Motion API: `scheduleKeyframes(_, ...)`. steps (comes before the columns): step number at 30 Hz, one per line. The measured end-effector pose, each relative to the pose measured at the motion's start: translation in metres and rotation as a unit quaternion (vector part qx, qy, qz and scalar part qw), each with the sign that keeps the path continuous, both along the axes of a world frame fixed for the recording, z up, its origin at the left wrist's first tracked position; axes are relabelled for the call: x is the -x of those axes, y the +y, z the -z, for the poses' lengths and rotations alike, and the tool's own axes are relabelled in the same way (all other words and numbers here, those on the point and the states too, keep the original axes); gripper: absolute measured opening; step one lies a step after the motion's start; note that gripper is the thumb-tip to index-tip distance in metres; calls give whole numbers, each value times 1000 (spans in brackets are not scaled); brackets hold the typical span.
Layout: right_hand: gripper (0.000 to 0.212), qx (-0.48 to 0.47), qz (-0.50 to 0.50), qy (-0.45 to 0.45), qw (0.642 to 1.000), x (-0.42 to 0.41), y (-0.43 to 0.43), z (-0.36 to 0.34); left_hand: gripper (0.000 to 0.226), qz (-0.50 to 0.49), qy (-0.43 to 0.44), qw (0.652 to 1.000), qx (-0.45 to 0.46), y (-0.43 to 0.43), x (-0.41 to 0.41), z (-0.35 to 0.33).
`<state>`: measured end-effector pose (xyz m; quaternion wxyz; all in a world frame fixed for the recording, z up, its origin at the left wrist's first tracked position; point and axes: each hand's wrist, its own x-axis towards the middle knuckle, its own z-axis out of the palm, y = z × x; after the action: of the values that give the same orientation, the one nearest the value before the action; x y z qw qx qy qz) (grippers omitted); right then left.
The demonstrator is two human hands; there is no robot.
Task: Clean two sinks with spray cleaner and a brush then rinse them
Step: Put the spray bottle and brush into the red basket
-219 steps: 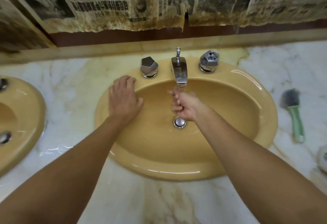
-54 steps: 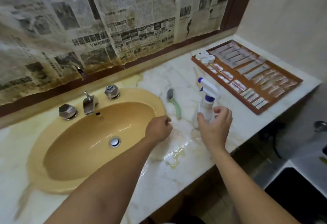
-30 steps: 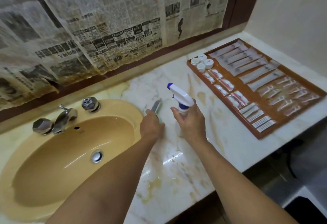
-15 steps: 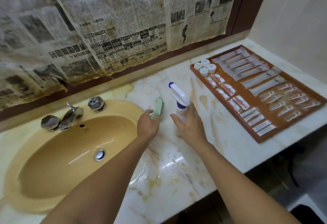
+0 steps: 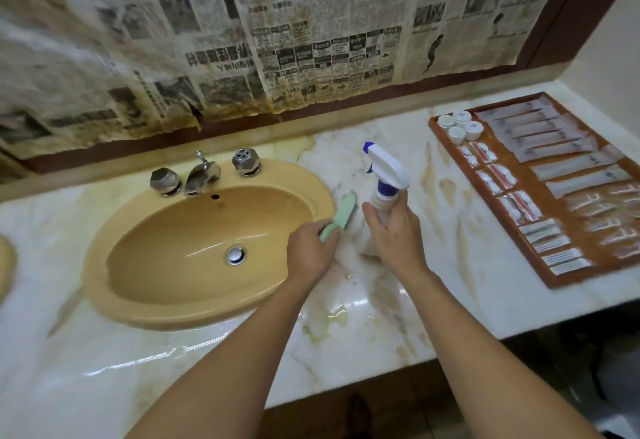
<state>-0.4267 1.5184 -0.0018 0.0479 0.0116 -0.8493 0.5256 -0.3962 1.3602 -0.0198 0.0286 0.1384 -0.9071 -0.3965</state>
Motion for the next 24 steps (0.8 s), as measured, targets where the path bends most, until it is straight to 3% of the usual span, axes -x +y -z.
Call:
scheduleKeyframes(13,38,42,-142,36,988,-107,-179,-50,25,-171,26,985,-9,-173,-164,-56)
scheduleKeyframes(24,40,47,-353,0,935,-278,-376,-54,36,-342,6,939,-38,-330,-381,-50)
